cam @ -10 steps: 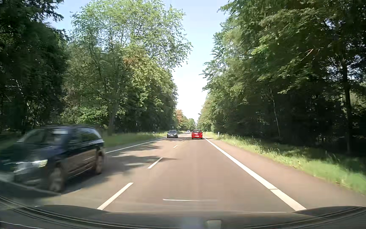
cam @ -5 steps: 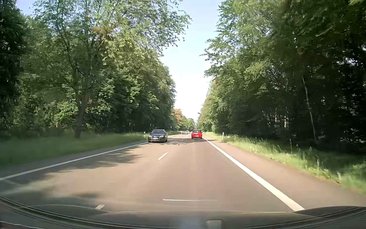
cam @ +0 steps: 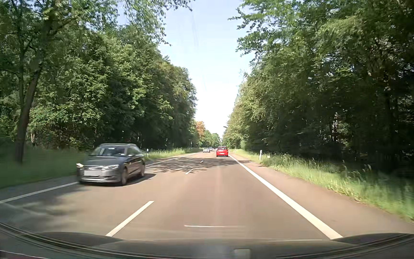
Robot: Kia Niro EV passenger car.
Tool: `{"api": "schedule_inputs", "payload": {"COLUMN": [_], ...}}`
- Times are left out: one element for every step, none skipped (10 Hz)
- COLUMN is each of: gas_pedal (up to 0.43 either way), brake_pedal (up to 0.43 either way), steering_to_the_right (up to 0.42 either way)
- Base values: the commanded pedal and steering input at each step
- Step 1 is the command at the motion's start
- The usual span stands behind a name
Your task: Follow the waypoints while adhering to traffic rules and regulations
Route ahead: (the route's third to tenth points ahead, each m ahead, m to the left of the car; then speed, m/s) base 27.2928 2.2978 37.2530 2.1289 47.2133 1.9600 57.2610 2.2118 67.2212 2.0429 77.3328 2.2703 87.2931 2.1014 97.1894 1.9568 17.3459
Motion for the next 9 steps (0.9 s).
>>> {"api": "schedule_inputs", "payload": {"gas_pedal": [0.130,0.130,0.130,0.130,0.130,0.130,0.130,0.130,0.130], "brake_pedal": [0.030,0.030,0.030,0.030,0.030,0.030,0.030,0.030,0.030], "steering_to_the_right": [0.003,0.002,0.002,0.001,0.002,0.002,0.002,0.002,0.001]}}
